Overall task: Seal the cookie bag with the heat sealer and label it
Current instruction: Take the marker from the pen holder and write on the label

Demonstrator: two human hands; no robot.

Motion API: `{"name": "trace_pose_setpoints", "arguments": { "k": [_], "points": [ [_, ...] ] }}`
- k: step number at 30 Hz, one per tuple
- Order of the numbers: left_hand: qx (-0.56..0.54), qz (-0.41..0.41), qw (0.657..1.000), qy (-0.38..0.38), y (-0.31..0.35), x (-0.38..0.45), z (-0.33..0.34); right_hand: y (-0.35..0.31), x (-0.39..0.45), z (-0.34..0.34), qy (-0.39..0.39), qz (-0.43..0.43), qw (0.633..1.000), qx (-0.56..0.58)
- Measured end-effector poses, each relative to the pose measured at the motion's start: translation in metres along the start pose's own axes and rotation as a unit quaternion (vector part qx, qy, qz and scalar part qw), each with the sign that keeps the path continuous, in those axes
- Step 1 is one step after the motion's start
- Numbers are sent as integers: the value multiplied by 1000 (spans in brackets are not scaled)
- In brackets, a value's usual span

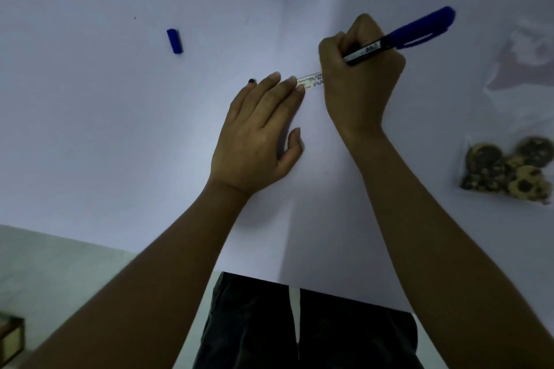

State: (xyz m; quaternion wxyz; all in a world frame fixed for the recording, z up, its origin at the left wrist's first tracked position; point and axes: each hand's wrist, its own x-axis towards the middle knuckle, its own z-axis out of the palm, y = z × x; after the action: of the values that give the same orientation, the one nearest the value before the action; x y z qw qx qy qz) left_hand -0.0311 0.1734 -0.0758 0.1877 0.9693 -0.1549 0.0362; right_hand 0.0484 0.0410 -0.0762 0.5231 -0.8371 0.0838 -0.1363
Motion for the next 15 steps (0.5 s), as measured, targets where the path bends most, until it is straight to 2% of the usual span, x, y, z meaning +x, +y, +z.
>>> {"name": "trace_pose_setpoints", "arguments": {
  "k": [7,10,15],
  "points": [
    [0,-2,1000,6,0,0,-1,-6,6,-4,86,6,990,109],
    [-4,-5,1000,9,0,0,0,-8,7,-5,92,19,979,182],
    [-13,-6,1000,10,0,-1,1,-9,7,-3,86,19,978,189]
  ]
}}
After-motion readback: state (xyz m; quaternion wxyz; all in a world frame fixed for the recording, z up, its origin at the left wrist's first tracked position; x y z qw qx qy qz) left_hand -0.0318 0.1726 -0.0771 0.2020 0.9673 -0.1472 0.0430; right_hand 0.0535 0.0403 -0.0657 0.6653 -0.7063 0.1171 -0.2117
